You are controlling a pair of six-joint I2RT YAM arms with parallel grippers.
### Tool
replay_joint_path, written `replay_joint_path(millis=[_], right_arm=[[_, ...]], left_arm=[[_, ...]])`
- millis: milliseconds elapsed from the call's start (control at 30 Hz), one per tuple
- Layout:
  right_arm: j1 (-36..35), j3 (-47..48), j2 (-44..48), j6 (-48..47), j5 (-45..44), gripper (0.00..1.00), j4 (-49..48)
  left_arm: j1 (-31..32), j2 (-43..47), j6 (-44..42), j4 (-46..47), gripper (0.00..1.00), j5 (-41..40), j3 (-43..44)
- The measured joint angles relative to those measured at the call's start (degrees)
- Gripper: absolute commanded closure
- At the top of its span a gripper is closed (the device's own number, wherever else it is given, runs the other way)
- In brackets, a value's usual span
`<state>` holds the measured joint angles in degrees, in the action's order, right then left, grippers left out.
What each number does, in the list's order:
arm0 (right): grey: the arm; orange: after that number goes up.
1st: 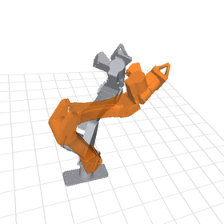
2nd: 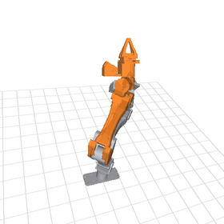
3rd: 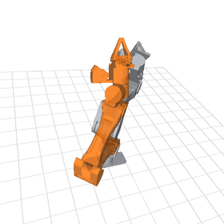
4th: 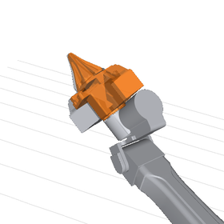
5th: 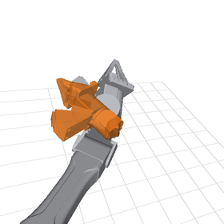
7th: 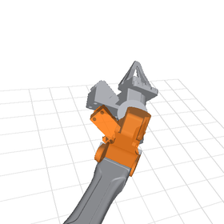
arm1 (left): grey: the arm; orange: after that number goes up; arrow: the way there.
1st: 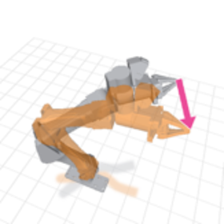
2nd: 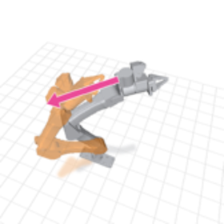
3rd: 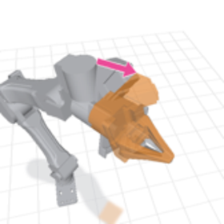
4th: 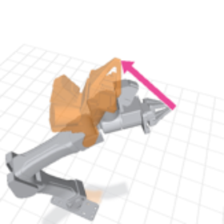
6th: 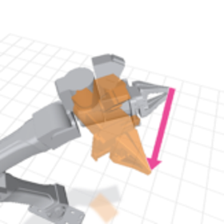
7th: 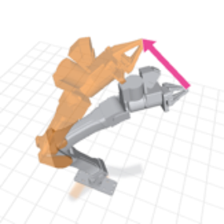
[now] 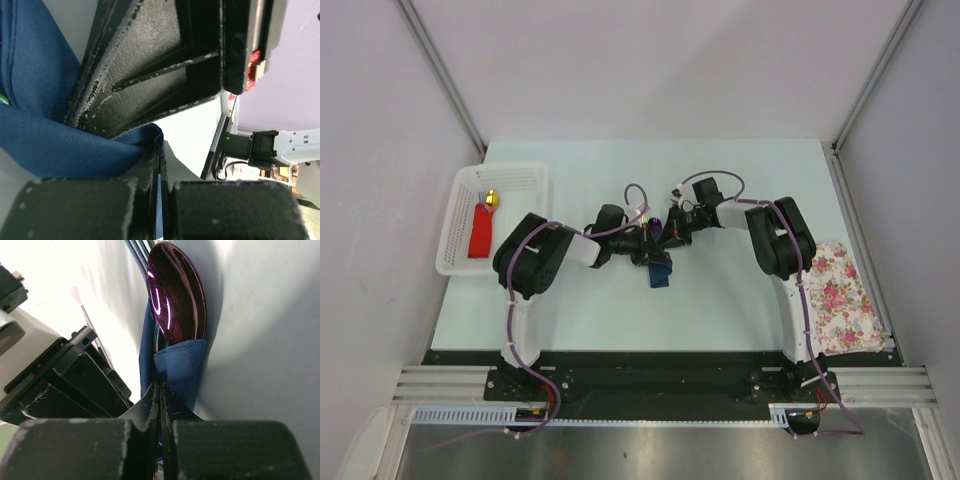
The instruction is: Place the utensils on the paper napkin and roll it up
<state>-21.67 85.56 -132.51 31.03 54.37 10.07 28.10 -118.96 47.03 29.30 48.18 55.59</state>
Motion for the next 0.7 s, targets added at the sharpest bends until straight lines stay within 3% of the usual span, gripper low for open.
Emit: replay_joint_path(millis=[500,700], right_arm=[[0.1,0.0,0.0,0.0,0.1,1.00,0.1],[0.3,0.8,0.1,-0.6,0.0,0.84,2.1]], left_arm=[[0.7,-4.0,2.5,6.5,1.00,-0.4,0.3],[0.7,-4.5,2.2,7.1,0.99,-0.2,0.1]])
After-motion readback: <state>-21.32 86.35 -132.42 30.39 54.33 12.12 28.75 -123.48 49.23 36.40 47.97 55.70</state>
